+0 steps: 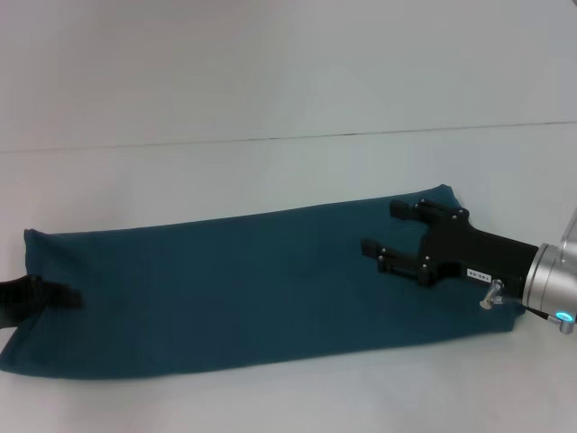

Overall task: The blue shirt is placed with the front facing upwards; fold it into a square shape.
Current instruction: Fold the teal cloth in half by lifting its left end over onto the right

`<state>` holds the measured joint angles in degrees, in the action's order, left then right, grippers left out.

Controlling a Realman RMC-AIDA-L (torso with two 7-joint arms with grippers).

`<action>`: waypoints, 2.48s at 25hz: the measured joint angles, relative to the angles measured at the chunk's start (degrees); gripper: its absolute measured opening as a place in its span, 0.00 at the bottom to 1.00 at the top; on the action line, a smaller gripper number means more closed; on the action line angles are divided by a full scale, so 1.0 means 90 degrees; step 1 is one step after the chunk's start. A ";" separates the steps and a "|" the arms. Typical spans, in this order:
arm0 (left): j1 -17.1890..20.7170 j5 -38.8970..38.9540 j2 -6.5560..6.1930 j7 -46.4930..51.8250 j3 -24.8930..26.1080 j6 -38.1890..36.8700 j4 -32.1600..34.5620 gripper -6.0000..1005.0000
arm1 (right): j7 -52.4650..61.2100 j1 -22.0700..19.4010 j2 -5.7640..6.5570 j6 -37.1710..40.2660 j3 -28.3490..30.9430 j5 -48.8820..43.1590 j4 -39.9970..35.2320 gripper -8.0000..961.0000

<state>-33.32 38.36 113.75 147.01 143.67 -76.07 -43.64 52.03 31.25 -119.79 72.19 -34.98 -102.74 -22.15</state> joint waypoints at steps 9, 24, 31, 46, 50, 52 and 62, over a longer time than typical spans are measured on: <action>0.0002 -0.0004 0.0009 0.0001 -0.0007 0.0019 0.0005 0.34 | 0.0000 0.0036 -0.0008 -0.0060 -0.0044 0.0000 0.0016 0.82; -0.0057 0.0015 0.0007 -0.0112 -0.0006 -0.0033 -0.0032 0.06 | 0.0001 0.0308 -0.0032 -0.0104 -0.0232 -0.0026 0.0410 0.82; -0.0079 0.0125 0.0011 -0.0114 0.0025 -0.0183 -0.0140 0.06 | 0.0000 0.0576 -0.0040 -0.0407 -0.0358 -0.0034 0.0842 0.82; -0.0374 0.0394 0.0375 -0.0023 0.0006 -0.0943 -0.0981 0.05 | 0.0015 0.0514 -0.0021 -0.0930 -0.0311 -0.0002 0.0882 0.81; -0.0469 0.0396 0.0493 0.0001 0.0002 -0.1086 -0.1167 0.05 | 0.0035 0.0493 -0.0020 -0.1096 -0.0300 0.0000 0.0880 0.81; -0.0511 0.0396 0.0564 0.0039 -0.0003 -0.1157 -0.1337 0.05 | 0.0039 0.0488 -0.0019 -0.1141 -0.0277 0.0000 0.0895 0.81; -0.0748 0.0397 0.0750 0.0134 -0.0026 -0.1397 -0.1702 0.05 | 0.0050 0.0383 0.0005 -0.1242 -0.0013 0.0001 0.0866 0.81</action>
<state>-40.05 41.93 120.49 148.22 143.43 -88.64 -58.96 52.48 34.70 -119.74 61.02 -35.09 -102.73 -14.36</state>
